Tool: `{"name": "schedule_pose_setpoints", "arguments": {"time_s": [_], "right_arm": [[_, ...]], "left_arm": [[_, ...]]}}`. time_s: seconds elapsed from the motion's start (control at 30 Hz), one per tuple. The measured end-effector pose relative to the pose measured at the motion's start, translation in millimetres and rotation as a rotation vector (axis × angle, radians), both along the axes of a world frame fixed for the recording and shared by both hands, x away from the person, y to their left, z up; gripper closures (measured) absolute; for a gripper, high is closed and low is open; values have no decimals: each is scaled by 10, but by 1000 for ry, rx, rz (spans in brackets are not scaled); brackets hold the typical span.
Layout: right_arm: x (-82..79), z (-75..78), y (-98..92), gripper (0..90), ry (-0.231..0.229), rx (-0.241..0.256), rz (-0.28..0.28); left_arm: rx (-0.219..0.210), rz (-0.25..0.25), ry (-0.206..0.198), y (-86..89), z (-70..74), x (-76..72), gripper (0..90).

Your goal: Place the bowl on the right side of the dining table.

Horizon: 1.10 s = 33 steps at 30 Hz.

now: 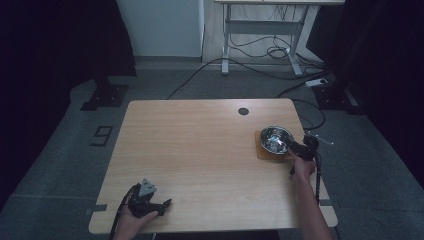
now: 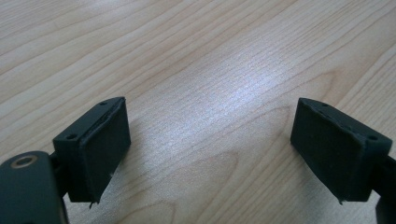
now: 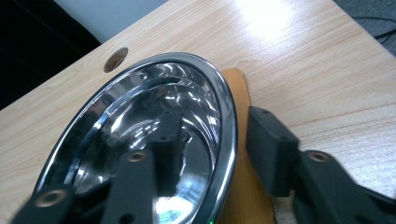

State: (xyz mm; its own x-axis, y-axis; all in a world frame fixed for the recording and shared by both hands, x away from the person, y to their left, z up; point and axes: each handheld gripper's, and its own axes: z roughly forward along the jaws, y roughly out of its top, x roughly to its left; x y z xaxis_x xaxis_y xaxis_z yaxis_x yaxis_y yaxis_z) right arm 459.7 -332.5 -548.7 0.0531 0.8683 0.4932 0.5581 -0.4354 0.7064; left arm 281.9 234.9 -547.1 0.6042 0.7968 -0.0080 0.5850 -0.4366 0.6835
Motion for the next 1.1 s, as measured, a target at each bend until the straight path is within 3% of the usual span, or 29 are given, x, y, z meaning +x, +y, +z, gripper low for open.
{"name": "schedule_pose_setpoints", "arguments": {"time_s": [0.37,0.7,0.9,1.1], "right_arm": [[-91,99,27,421,-36,-16,-13],[-273,279,141,340,-53,-107,0],[-480,383,225,338,-79,-139,40],[-639,379,396,337,-48,-142,109]], "left_arm": [[1,-1,0,1,1,0,116],[1,-1,0,1,1,0,116],[1,-1,0,1,1,0,116],[1,-1,0,1,1,0,116]]}}
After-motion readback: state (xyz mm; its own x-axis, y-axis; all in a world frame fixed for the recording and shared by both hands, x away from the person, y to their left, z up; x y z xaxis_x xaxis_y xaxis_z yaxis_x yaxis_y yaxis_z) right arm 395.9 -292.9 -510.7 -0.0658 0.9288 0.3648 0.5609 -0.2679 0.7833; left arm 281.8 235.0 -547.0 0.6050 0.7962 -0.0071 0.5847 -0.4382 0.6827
